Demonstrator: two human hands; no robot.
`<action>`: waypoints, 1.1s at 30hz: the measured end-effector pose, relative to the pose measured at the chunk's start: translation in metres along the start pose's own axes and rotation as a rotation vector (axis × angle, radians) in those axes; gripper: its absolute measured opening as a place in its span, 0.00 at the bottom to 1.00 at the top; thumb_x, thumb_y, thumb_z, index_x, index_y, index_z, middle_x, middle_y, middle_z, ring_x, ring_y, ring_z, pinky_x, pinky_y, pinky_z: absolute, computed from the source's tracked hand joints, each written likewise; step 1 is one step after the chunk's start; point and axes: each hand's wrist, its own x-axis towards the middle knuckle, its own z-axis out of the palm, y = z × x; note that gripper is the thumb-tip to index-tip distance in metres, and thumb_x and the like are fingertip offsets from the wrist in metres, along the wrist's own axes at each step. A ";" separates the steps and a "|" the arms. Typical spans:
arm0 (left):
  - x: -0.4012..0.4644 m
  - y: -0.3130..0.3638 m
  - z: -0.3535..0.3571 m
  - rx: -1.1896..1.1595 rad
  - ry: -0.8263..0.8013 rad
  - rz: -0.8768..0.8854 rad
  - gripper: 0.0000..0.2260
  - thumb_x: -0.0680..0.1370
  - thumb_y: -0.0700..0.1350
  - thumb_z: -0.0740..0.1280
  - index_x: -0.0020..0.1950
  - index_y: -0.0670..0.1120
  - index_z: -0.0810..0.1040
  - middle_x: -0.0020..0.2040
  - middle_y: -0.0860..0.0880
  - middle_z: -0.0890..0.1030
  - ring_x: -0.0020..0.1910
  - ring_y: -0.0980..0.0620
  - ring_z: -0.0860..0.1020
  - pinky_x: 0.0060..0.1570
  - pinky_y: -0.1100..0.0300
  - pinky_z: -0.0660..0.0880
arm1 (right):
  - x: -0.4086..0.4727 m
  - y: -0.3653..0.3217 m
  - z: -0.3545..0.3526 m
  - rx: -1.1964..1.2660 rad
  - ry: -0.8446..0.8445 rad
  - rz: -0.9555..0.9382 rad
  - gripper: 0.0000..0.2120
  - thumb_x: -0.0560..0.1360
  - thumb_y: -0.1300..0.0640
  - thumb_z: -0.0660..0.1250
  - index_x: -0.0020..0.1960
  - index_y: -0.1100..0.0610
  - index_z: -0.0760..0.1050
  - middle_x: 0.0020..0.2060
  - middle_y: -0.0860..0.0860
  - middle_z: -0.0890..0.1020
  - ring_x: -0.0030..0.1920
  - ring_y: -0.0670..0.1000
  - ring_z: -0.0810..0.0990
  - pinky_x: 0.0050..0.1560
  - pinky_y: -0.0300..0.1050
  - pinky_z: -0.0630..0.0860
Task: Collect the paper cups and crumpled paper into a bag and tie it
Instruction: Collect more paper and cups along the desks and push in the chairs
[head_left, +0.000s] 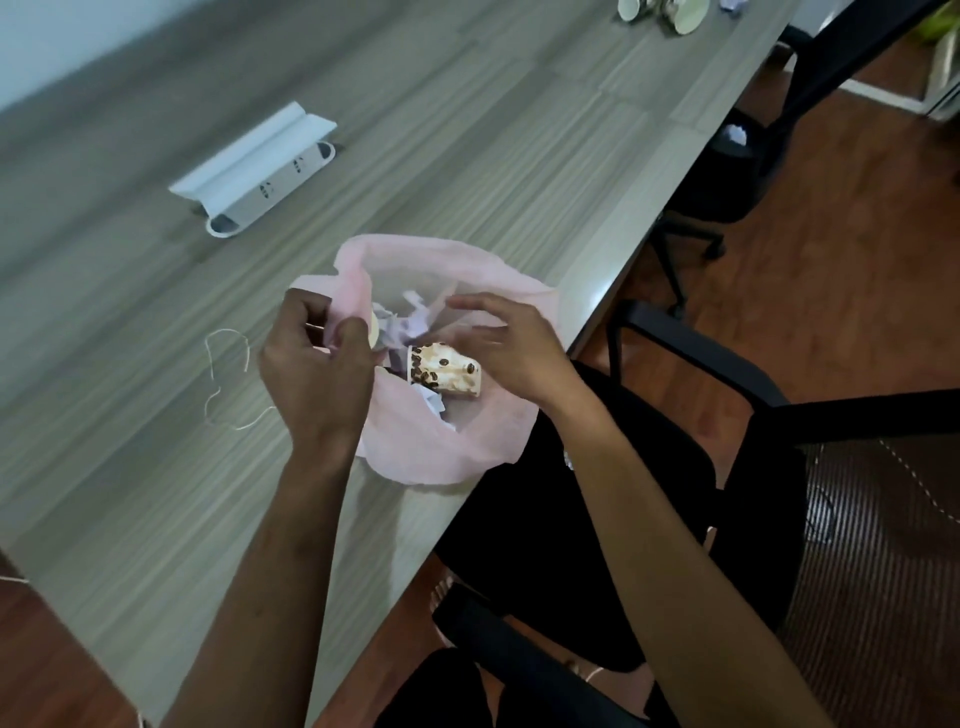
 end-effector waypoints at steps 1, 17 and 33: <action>0.001 -0.002 0.001 -0.006 -0.004 0.001 0.05 0.70 0.34 0.64 0.39 0.43 0.72 0.31 0.57 0.71 0.31 0.62 0.70 0.35 0.72 0.64 | 0.000 0.007 -0.007 0.050 0.091 -0.013 0.13 0.73 0.57 0.73 0.56 0.50 0.82 0.51 0.45 0.84 0.47 0.44 0.83 0.50 0.41 0.79; -0.034 -0.037 0.048 -0.029 -0.135 0.069 0.02 0.70 0.37 0.61 0.38 0.42 0.69 0.30 0.58 0.69 0.32 0.60 0.69 0.37 0.70 0.65 | 0.024 0.264 -0.046 -0.289 0.507 0.592 0.17 0.76 0.56 0.69 0.64 0.56 0.75 0.55 0.58 0.81 0.52 0.57 0.81 0.45 0.41 0.72; -0.039 -0.055 0.057 -0.008 -0.162 0.112 0.01 0.71 0.39 0.60 0.39 0.42 0.69 0.31 0.59 0.70 0.32 0.61 0.69 0.36 0.70 0.64 | 0.007 0.352 -0.024 -0.325 0.460 0.699 0.07 0.73 0.63 0.70 0.50 0.58 0.78 0.47 0.58 0.81 0.49 0.58 0.81 0.44 0.40 0.74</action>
